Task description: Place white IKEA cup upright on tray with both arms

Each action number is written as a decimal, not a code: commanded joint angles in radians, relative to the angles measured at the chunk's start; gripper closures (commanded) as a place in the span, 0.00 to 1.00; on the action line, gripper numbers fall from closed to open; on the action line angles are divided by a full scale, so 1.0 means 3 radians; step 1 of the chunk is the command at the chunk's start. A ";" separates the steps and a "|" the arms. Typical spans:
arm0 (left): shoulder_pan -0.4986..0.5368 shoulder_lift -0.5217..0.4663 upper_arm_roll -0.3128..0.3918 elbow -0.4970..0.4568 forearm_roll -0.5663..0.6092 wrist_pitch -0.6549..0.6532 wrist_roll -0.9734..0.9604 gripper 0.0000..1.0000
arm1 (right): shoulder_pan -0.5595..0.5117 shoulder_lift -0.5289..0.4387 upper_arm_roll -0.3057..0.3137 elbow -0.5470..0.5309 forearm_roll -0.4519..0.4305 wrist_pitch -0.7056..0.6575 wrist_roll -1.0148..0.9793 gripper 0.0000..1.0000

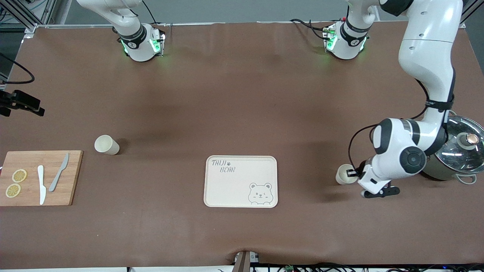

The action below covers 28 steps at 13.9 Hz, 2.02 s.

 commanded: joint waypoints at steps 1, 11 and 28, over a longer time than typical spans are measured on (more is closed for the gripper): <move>-0.0294 -0.0025 0.0014 0.0129 0.0022 -0.0010 -0.0100 1.00 | -0.0037 0.0102 0.0029 0.0000 -0.0040 -0.0004 0.0025 0.00; -0.1082 0.0255 0.0009 0.0629 -0.0151 -0.0010 -0.1388 1.00 | -0.0456 0.0823 0.0029 0.0035 0.0082 -0.0014 0.0046 0.00; -0.1277 0.0466 0.0040 0.0814 -0.0172 0.0328 -0.2166 0.00 | -0.0553 0.1432 0.0045 -0.0516 0.0763 0.1176 -0.0404 0.00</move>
